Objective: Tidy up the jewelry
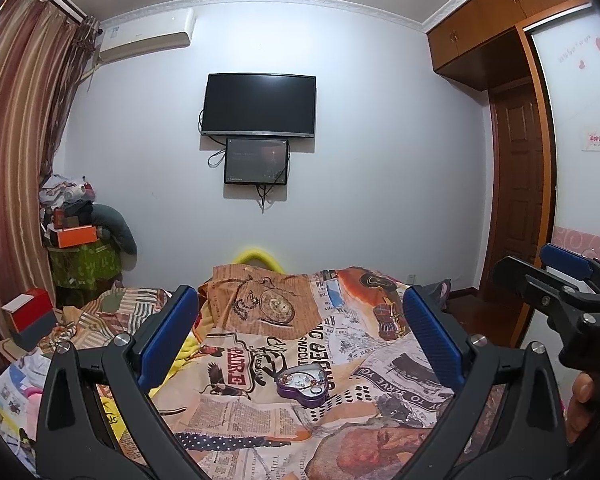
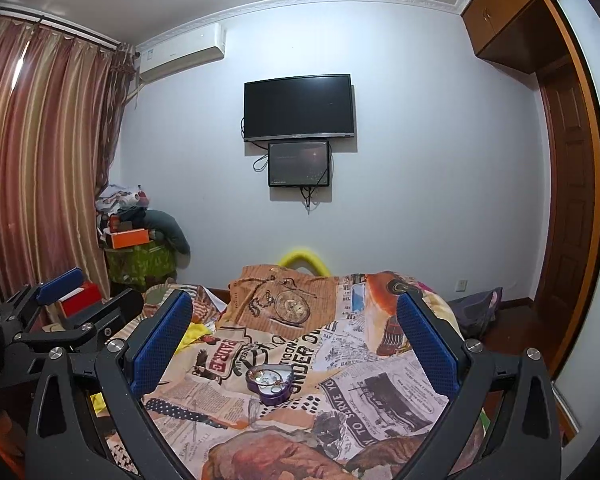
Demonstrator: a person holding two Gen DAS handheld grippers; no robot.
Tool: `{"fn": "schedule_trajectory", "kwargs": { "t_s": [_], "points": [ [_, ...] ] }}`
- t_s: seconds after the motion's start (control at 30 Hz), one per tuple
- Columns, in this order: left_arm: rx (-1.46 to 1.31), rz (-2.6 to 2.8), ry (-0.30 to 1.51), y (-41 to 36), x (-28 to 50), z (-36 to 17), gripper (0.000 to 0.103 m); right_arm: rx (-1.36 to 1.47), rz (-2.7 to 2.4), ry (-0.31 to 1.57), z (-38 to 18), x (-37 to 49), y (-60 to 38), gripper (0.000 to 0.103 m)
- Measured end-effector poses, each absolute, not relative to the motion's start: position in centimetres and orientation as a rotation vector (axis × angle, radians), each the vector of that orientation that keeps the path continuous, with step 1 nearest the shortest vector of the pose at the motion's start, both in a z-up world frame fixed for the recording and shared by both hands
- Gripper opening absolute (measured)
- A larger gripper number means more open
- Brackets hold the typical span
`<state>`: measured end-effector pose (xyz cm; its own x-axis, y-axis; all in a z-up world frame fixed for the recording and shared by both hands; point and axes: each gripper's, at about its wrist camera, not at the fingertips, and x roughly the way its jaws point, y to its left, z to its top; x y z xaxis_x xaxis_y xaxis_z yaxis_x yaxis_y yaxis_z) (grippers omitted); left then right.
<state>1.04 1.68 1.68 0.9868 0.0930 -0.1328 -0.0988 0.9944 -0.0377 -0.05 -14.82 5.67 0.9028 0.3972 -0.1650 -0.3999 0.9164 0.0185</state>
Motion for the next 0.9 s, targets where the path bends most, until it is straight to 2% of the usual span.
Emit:
{"fn": "schedule_trajectory", "kwargs": {
  "t_s": [0.9],
  "points": [
    [-0.031, 0.054, 0.142, 1.90, 1.50, 1.13, 0.103, -0.009, 0.407, 0.183, 5.63, 0.47, -15.11, 0.101]
  ]
}}
